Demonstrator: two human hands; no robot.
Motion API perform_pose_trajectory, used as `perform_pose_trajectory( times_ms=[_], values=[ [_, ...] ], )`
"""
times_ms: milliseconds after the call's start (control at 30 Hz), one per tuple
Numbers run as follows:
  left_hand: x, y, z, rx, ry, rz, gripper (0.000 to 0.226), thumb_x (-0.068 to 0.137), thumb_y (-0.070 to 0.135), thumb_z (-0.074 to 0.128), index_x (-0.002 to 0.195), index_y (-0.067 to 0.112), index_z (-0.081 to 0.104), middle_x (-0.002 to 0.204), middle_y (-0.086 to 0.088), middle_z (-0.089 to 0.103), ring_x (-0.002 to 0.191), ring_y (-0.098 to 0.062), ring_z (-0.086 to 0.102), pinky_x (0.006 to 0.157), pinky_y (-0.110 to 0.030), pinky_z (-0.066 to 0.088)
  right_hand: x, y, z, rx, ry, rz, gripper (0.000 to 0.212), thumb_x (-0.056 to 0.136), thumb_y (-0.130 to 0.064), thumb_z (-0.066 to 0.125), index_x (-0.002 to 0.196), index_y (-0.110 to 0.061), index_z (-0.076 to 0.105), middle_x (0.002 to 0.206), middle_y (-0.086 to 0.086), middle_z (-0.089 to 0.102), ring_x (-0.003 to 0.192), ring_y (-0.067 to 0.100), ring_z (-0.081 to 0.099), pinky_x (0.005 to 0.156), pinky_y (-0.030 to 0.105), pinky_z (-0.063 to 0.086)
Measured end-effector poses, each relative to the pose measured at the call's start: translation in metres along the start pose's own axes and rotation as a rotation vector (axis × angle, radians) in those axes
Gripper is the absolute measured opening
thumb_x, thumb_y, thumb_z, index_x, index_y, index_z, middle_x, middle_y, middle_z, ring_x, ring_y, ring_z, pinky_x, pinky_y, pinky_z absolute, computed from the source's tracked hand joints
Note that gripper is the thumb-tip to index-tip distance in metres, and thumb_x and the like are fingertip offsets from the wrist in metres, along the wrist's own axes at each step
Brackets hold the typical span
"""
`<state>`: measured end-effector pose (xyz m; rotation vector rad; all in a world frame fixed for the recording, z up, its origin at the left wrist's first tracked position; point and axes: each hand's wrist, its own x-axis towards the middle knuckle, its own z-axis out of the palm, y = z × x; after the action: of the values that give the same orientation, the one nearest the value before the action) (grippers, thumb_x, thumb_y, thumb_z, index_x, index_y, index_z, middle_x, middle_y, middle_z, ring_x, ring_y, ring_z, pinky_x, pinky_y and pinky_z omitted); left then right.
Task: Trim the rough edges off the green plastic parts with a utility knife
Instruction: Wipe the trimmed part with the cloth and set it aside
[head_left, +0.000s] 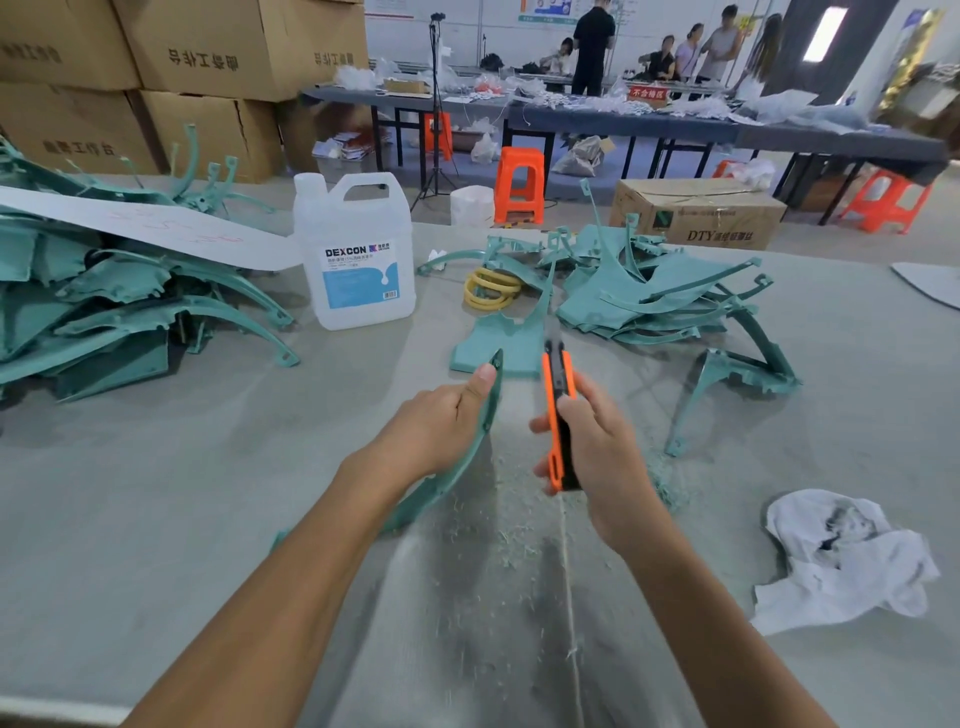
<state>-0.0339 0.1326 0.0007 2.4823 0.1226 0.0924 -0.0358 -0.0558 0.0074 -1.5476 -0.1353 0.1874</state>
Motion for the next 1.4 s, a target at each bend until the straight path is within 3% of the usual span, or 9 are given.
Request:
perform_pose_trajectory(
  times_ms=[233, 367, 500, 700, 800, 867, 1100, 1233, 1400],
  values=[
    [0.01, -0.005, 0.002, 0.131, -0.112, -0.074, 0.034, 0.09, 0.058, 0.044, 0.101, 0.028, 0.057, 0.102, -0.002, 0.067, 0.088, -0.024, 0.062, 0.077, -0.039, 0.051, -0.026, 0.055, -0.081, -1.17, 0.107, 0.013, 0.035, 0.1, -0.047, 0.052, 0.125, -0.026, 0.065, 0.117, 0.0, 0.065, 0.112, 0.027, 0.062, 0.091, 0.036, 0.045],
    [-0.004, -0.016, -0.002, -0.111, 0.003, -0.074, 0.035, 0.07, 0.052, 0.063, 0.101, 0.046, 0.051, 0.101, 0.017, 0.067, 0.086, -0.005, 0.066, 0.075, -0.031, 0.055, -0.042, 0.049, -0.145, -1.354, 0.388, -0.13, 0.045, 0.091, -0.044, 0.068, 0.131, -0.025, 0.065, 0.137, 0.013, 0.058, 0.125, 0.04, 0.051, 0.106, 0.051, 0.036],
    [-0.026, -0.046, 0.006, -0.305, 0.23, -0.05, 0.019, 0.082, 0.046, 0.075, 0.097, 0.045, 0.063, 0.088, 0.021, 0.071, 0.076, 0.002, 0.066, 0.068, -0.02, 0.051, -0.06, 0.059, -0.221, -1.535, 0.388, 0.207, 0.06, 0.093, -0.066, 0.047, 0.146, -0.038, 0.048, 0.155, 0.006, 0.039, 0.142, 0.034, 0.029, 0.114, 0.056, 0.026],
    [-0.039, -0.043, 0.009, -0.558, 0.248, -0.067, 0.012, 0.102, 0.035, 0.057, 0.096, 0.032, 0.067, 0.087, 0.033, 0.071, 0.078, 0.013, 0.065, 0.065, -0.006, 0.045, -0.063, 0.068, -0.237, -1.203, 0.729, -0.045, 0.061, 0.092, -0.054, 0.037, 0.098, -0.002, 0.07, 0.092, 0.03, 0.06, 0.088, 0.047, 0.057, 0.08, 0.055, 0.05],
    [-0.045, -0.019, 0.002, -0.889, 0.183, -0.086, 0.019, 0.104, 0.029, 0.052, 0.117, 0.025, 0.066, 0.108, 0.01, 0.076, 0.097, -0.007, 0.072, 0.08, -0.023, 0.055, -0.052, 0.032, -0.21, -0.956, 0.738, -0.172, 0.058, 0.097, -0.062, 0.03, 0.085, -0.013, 0.058, 0.084, 0.015, 0.056, 0.092, 0.032, 0.047, 0.074, 0.04, 0.038],
    [-0.055, 0.004, -0.003, -1.061, 0.096, -0.082, 0.022, 0.102, 0.028, 0.053, 0.118, 0.021, 0.064, 0.109, -0.002, 0.076, 0.089, -0.014, 0.073, 0.069, -0.024, 0.057, -0.041, 0.003, -0.174, -0.843, 0.678, -0.335, 0.05, 0.101, -0.059, 0.031, 0.074, -0.02, 0.049, 0.075, 0.0, 0.049, 0.086, 0.023, 0.042, 0.069, 0.033, 0.027],
    [-0.089, 0.076, 0.007, -1.04, -0.243, 0.168, 0.035, 0.102, 0.014, 0.052, 0.136, 0.022, 0.054, 0.099, -0.005, 0.071, 0.089, -0.021, 0.071, 0.075, -0.033, 0.06, -0.02, -0.06, -0.016, -0.664, 0.314, -0.659, 0.035, 0.099, -0.037, 0.027, 0.068, -0.023, 0.033, 0.07, -0.004, 0.035, 0.069, 0.017, 0.034, 0.061, 0.033, 0.028],
    [-0.094, 0.072, -0.001, -0.876, -0.192, 0.137, 0.039, 0.1, -0.009, 0.042, 0.126, 0.014, 0.059, 0.109, -0.014, 0.069, 0.096, -0.025, 0.072, 0.073, -0.032, 0.06, -0.037, -0.038, 0.016, -0.602, 0.075, -0.878, 0.032, 0.11, -0.038, 0.03, 0.095, -0.021, 0.052, 0.098, -0.009, 0.049, 0.096, 0.018, 0.046, 0.089, 0.028, 0.037],
    [-0.102, 0.059, -0.01, -1.044, -0.248, 0.168, 0.033, 0.099, 0.007, 0.053, 0.129, 0.018, 0.06, 0.11, -0.01, 0.072, 0.095, -0.026, 0.073, 0.072, -0.031, 0.058, 0.009, -0.027, -0.012, -0.789, 0.338, -0.745, 0.022, 0.108, -0.03, 0.036, 0.094, -0.017, 0.047, 0.094, -0.001, 0.042, 0.086, 0.016, 0.031, 0.078, 0.031, 0.029]
  ],
)
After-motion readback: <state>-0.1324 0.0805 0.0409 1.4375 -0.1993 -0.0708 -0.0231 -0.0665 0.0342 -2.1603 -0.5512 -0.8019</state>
